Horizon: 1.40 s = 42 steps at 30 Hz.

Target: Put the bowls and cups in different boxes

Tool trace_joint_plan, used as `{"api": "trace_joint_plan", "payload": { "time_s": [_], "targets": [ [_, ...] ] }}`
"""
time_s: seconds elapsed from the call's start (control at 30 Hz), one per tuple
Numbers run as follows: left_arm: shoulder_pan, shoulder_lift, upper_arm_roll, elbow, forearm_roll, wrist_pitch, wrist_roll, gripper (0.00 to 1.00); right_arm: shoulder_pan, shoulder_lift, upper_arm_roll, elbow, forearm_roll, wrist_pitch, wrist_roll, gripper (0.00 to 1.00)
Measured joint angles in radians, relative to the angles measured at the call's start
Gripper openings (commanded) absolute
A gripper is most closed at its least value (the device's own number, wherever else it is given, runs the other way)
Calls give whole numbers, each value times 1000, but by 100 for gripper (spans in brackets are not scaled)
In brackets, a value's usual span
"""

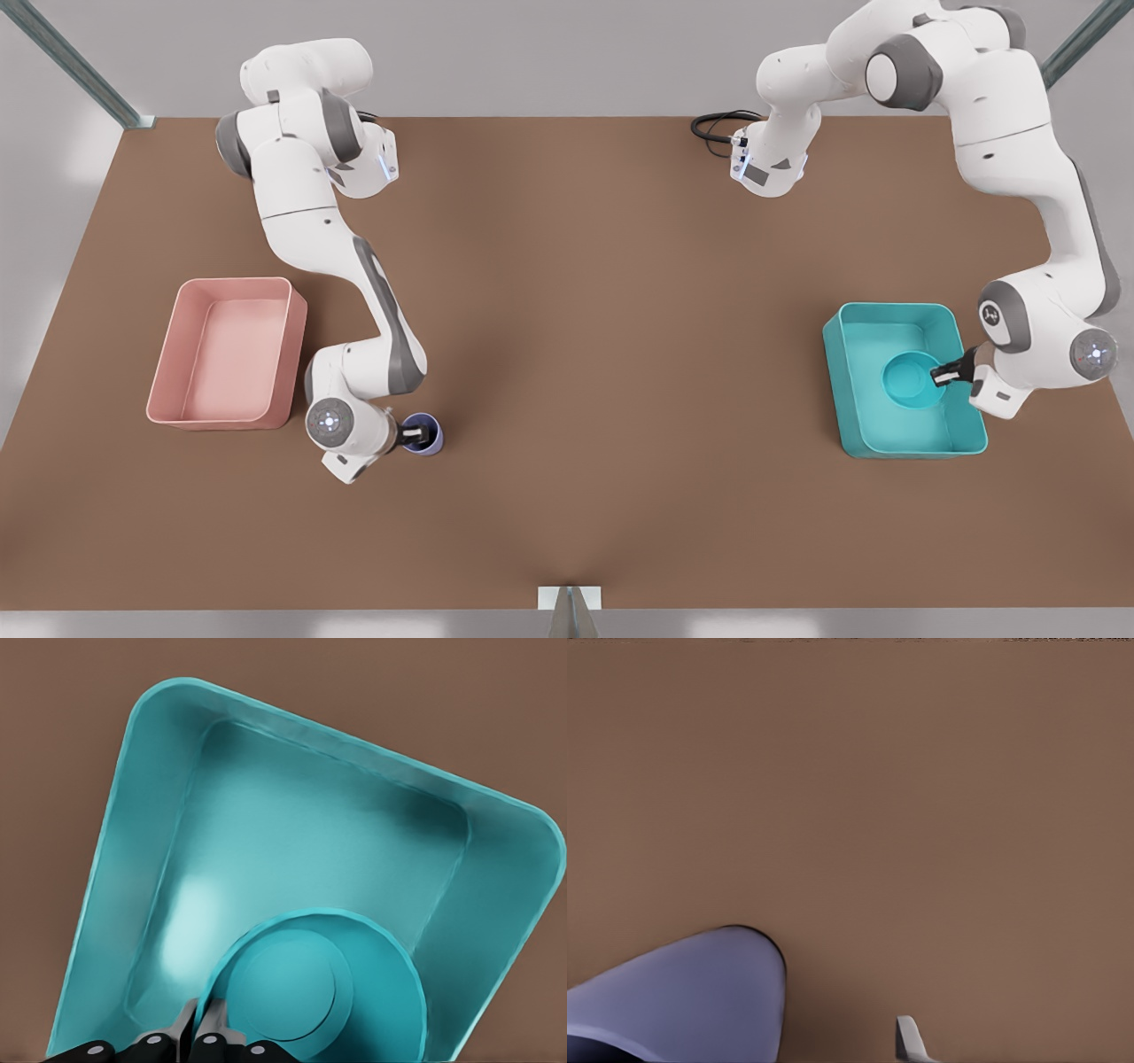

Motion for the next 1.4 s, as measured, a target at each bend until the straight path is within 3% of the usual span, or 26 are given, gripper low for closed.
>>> {"api": "trace_joint_plan", "payload": {
  "time_s": [0.1,0.17,0.2,0.23,0.33,0.43,0.57,0.73,0.97,1.13,1.4],
  "targets": [
    [2,31,0,-37,10,61,15,21,0,0,0,9,6,13,-1,41],
    [4,48,0,-45,13,91,24,25,0,0,0,14,5,18,2,30],
    [5,52,0,-46,12,102,29,70,0,0,0,15,5,20,2,21],
    [6,56,0,-47,6,111,37,100,1,0,0,15,6,22,3,21],
    [7,35,-1,-42,-34,112,83,100,-4,-13,14,18,6,25,2,21],
    [-71,-144,-13,79,-9,-39,105,100,-34,-83,31,11,8,11,-16,21],
    [-187,-294,-170,269,69,-263,104,100,-140,-269,28,-104,7,-92,-74,21],
    [-189,-310,-227,329,74,-416,92,100,-317,-438,20,-234,-34,-172,-193,21],
    [-185,-312,-231,330,74,-498,75,100,-493,-392,15,-241,-55,-164,-380,21],
    [-183,-313,-232,331,75,-519,67,100,-542,-344,15,-255,-57,-103,-494,21],
    [-185,-313,-231,330,73,-531,58,100,-545,-436,15,-509,-64,57,-626,21]
  ]
}}
